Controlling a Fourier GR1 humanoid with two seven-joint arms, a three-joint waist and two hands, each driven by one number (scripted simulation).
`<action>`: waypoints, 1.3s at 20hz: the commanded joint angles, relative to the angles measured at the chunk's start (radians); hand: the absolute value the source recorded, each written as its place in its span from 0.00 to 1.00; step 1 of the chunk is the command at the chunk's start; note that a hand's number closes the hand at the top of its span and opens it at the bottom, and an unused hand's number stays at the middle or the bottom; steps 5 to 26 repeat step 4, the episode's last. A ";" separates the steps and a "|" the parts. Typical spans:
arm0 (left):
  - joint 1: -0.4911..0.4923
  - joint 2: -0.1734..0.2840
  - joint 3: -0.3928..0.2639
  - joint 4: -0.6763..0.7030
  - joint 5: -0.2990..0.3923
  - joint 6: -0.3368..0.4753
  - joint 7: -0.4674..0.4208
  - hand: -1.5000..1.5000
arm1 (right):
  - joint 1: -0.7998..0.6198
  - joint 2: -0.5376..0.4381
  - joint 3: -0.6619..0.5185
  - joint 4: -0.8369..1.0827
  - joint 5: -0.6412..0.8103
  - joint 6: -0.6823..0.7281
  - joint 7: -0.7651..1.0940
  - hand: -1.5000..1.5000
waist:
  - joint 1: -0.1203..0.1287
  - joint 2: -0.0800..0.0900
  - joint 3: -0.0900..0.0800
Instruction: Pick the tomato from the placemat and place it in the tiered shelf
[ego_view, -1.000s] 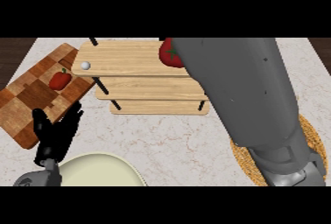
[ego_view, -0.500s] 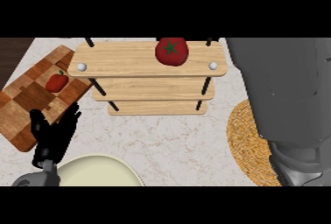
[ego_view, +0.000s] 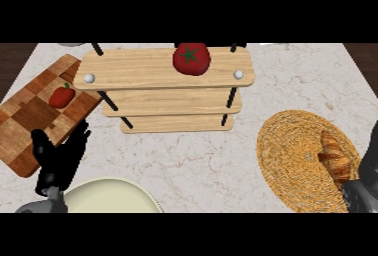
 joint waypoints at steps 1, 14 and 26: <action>-0.028 -0.004 0.006 0.047 0.008 -0.006 -0.003 0.50 | 0.075 -0.067 -0.058 -0.130 -0.103 0.112 0.076 0.00 | 0.007 0.007 -0.005; -0.022 -0.002 0.001 0.015 0.009 -0.002 0.037 0.50 | 0.202 -0.091 -0.086 -0.259 -0.173 0.160 0.071 0.00 | 0.006 0.006 -0.004; -0.022 -0.002 0.001 0.015 0.009 -0.002 0.037 0.50 | 0.202 -0.091 -0.086 -0.259 -0.173 0.160 0.071 0.00 | 0.006 0.006 -0.004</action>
